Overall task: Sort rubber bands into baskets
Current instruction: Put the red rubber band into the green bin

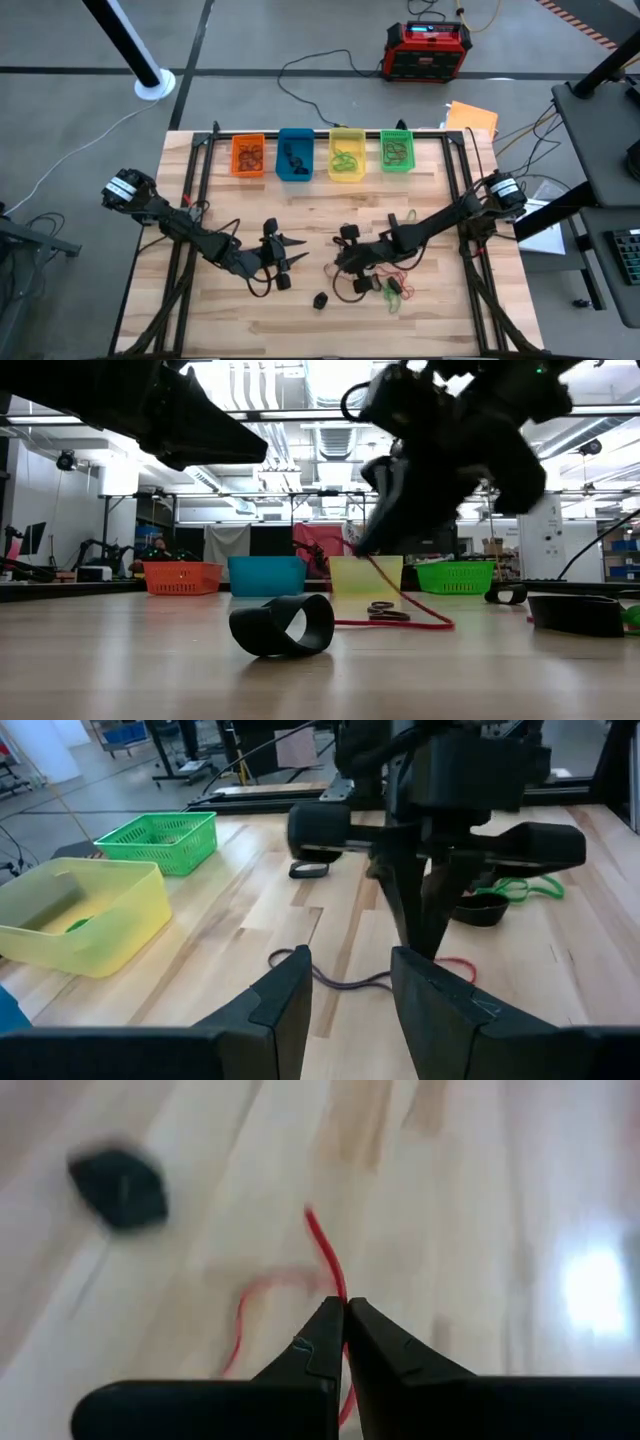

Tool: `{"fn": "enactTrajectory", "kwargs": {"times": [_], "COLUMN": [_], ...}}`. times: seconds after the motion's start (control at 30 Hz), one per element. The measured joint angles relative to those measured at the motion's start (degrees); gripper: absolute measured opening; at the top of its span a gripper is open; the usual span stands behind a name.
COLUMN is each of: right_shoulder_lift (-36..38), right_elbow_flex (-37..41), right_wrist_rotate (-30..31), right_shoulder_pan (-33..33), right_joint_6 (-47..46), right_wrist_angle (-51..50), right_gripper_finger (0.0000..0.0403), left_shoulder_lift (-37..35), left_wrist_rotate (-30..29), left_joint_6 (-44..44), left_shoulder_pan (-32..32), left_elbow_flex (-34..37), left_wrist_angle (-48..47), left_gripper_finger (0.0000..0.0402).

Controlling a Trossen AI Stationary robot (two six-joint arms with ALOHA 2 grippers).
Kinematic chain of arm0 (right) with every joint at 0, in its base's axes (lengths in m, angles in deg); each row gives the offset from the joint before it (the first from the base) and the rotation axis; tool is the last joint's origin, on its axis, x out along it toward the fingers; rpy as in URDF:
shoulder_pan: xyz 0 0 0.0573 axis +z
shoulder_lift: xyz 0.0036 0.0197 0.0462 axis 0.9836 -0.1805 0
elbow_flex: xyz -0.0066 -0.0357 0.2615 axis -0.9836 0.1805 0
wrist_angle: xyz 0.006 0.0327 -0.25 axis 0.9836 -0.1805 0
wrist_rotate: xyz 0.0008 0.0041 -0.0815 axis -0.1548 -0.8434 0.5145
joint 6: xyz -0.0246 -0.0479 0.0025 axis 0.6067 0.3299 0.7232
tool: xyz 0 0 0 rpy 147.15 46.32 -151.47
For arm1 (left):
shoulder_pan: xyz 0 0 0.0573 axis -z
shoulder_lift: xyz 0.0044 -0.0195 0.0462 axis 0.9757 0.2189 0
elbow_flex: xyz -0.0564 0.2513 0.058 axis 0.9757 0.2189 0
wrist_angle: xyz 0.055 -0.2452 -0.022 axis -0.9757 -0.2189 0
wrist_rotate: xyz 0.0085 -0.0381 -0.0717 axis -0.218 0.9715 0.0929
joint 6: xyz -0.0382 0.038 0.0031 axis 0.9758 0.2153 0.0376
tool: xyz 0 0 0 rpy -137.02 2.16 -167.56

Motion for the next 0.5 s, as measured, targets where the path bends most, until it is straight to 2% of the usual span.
{"fn": "enactTrajectory", "kwargs": {"times": [0.17,0.5], "right_shoulder_lift": [0.1,3.3], "right_elbow_flex": [2.1,2.2], "right_wrist_rotate": [-0.2,-0.2], "right_shoulder_pan": [-2.2,-6.6], "right_joint_6": [3.7,9.1], "right_wrist_angle": [11.5,13.2], "right_gripper_finger": [0.0009,0.0009], "left_shoulder_lift": [0.0,-0.1], "left_wrist_rotate": [0.0,0.0], "left_joint_6": [1.8,4.1], "left_shoulder_pan": [0.0,1.0], "left_elbow_flex": [0.0,-0.1], "left_wrist_angle": [0.6,0.5], "left_gripper_finger": [0.0123,0.0123]}}
